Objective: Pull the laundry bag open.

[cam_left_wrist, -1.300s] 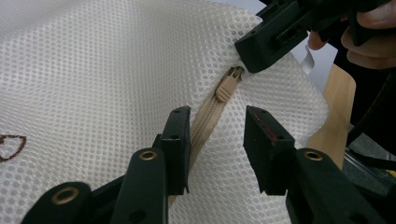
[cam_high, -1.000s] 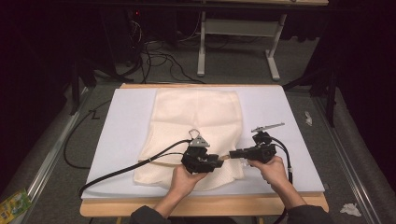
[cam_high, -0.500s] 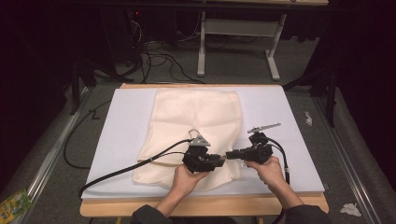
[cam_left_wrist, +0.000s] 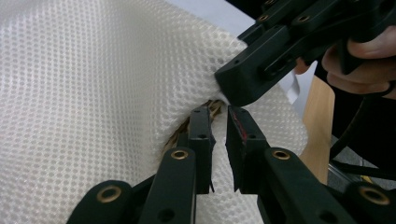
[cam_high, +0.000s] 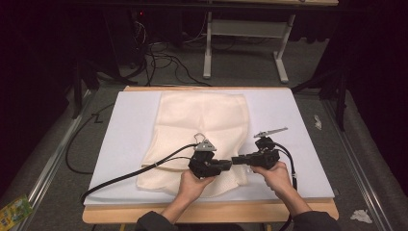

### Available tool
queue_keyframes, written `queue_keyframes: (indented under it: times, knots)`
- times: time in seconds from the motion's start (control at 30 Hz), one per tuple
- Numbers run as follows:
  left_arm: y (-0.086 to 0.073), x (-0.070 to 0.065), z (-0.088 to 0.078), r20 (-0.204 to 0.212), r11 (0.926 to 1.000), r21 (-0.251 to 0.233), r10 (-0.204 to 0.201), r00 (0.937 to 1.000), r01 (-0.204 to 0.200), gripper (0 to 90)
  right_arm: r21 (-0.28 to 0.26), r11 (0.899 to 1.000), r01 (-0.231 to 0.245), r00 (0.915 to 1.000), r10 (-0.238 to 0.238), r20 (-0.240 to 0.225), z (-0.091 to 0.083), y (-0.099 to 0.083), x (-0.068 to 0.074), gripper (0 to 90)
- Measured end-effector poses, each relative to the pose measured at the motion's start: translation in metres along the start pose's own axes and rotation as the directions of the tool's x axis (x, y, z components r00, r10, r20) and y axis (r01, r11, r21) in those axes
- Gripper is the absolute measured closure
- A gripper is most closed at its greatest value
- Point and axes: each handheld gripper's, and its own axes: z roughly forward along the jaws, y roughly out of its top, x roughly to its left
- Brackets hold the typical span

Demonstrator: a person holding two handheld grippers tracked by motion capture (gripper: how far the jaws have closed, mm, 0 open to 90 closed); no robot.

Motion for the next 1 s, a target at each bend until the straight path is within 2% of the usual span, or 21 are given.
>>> queue_keyframes:
  times: [0.07,0.17,0.4,0.57,0.7,0.83,0.93,1.0]
  knots:
    - [-0.001,0.001,0.001,-0.007,0.9999,0.012,0.001,1.0000,-0.001,80.4,0.001,1.000,-0.001,1.0000,0.001,0.002,0.000,0.000,0.001,83.9]
    - [-0.002,0.001,0.001,-0.039,0.9999,0.013,-0.005,0.9992,0.005,77.8,-0.002,1.000,-0.005,1.0000,0.005,0.004,-0.001,-0.001,0.000,83.9]
    - [-0.004,0.001,0.005,-0.025,0.9986,-0.003,-0.053,0.9983,0.053,69.3,-0.012,1.000,-0.010,0.9999,0.010,0.006,-0.002,-0.004,-0.003,83.9]
    - [-0.005,0.001,0.007,-0.014,0.9967,-0.012,-0.080,0.9967,0.080,68.0,-0.019,1.000,-0.012,0.9999,0.012,0.008,-0.003,-0.006,-0.004,83.9]
    - [-0.005,0.002,0.009,0.001,0.9956,-0.017,-0.093,0.9957,0.093,69.4,-0.023,1.000,-0.013,0.9999,0.014,0.005,-0.003,-0.005,-0.003,83.9]
    - [-0.006,0.003,0.008,0.033,0.9949,-0.030,-0.096,0.9949,0.097,71.4,-0.028,1.000,-0.009,1.0000,0.009,0.001,-0.004,-0.005,-0.003,83.9]
    - [-0.009,0.006,0.006,0.077,0.9898,-0.058,-0.125,0.9892,0.130,73.0,-0.034,0.999,-0.011,0.9999,0.011,0.001,-0.006,-0.006,-0.004,83.9]
    - [-0.011,0.009,0.006,0.086,0.9871,-0.061,-0.142,0.9860,0.148,73.8,-0.034,0.999,-0.013,0.9999,0.013,-0.002,-0.006,-0.007,-0.004,83.9]
